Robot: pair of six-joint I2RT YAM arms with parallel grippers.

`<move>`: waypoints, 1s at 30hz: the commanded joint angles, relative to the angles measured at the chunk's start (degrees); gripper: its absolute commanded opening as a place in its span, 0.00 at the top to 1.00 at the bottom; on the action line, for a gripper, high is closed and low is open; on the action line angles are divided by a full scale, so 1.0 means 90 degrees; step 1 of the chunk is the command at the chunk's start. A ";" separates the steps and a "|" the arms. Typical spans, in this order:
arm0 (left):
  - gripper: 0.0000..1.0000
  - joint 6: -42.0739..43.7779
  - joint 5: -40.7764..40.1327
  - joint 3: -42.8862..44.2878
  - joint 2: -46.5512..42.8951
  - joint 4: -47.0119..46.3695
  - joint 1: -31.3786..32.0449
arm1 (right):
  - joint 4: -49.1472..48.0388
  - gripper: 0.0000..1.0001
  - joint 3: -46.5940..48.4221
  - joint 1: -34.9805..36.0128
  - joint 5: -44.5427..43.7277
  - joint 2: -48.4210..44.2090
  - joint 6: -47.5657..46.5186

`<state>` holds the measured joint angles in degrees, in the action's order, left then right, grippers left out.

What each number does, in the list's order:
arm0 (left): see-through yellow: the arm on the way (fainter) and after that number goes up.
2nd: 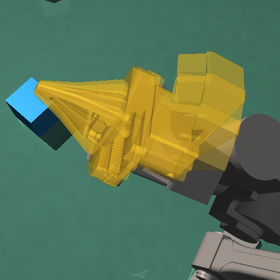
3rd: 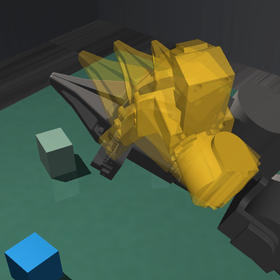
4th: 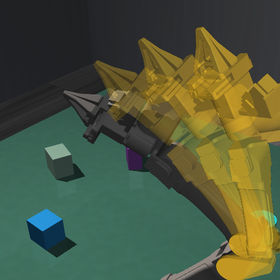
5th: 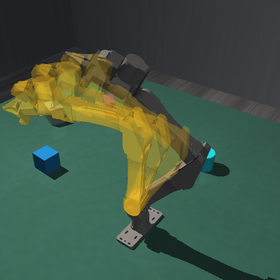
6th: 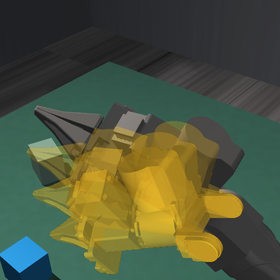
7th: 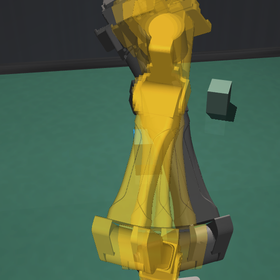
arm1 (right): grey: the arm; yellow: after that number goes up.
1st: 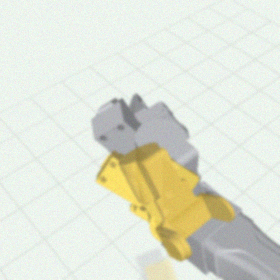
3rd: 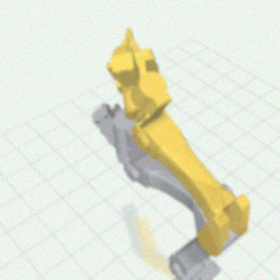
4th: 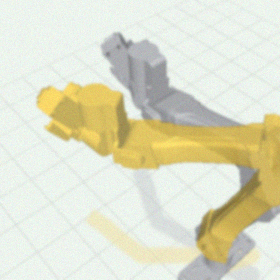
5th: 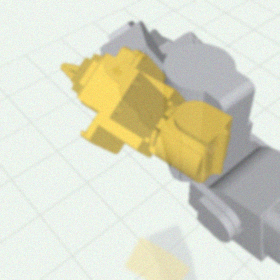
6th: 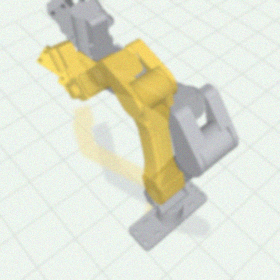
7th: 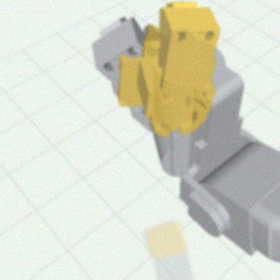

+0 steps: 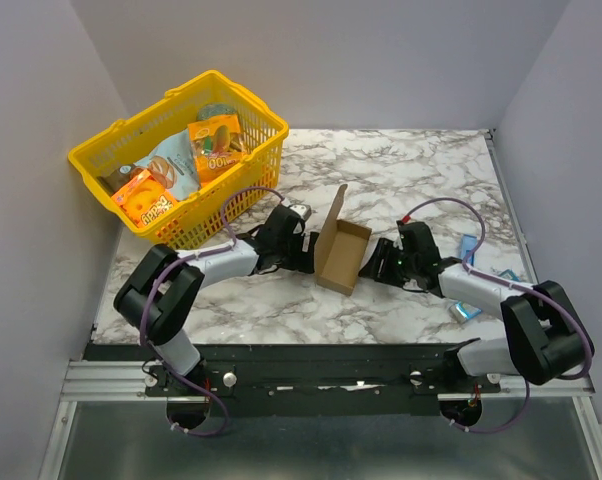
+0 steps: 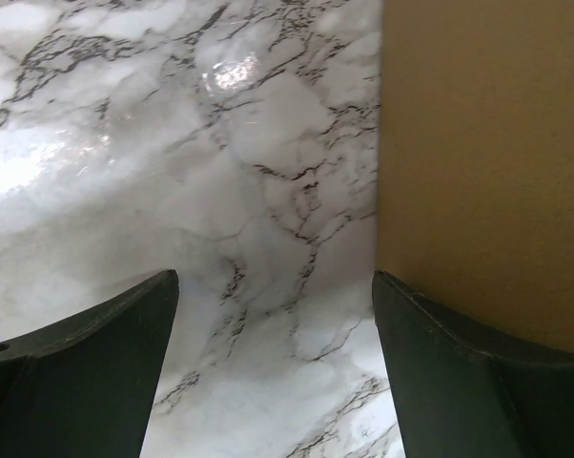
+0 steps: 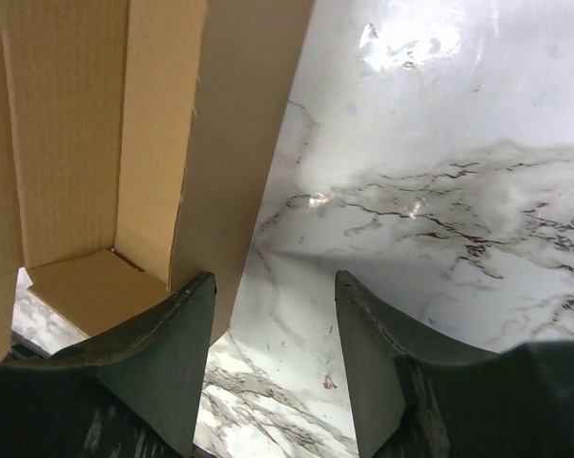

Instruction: Fold the paper box

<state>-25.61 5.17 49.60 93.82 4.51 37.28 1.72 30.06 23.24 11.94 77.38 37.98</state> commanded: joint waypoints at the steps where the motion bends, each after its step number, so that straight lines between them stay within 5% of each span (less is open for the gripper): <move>1: 0.09 -0.0035 -0.0106 0.0211 0.0210 -0.0111 0.0184 | 0.0249 0.38 -0.0069 0.0122 -0.0067 0.0278 0.0087; 24: 0.08 -0.0749 -0.0262 0.0270 0.0445 -0.0463 0.0546 | 0.0297 0.38 0.0273 0.0845 -0.0418 0.0406 0.0429; 30: 0.06 -0.0407 -0.0233 0.0123 0.0279 -0.0365 0.0097 | 0.0775 0.30 0.0361 0.0826 -0.0906 0.0152 0.0293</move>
<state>-29.74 0.14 51.99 96.38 4.25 39.42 3.42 32.73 29.39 6.46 78.91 40.62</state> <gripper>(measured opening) 0.933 0.656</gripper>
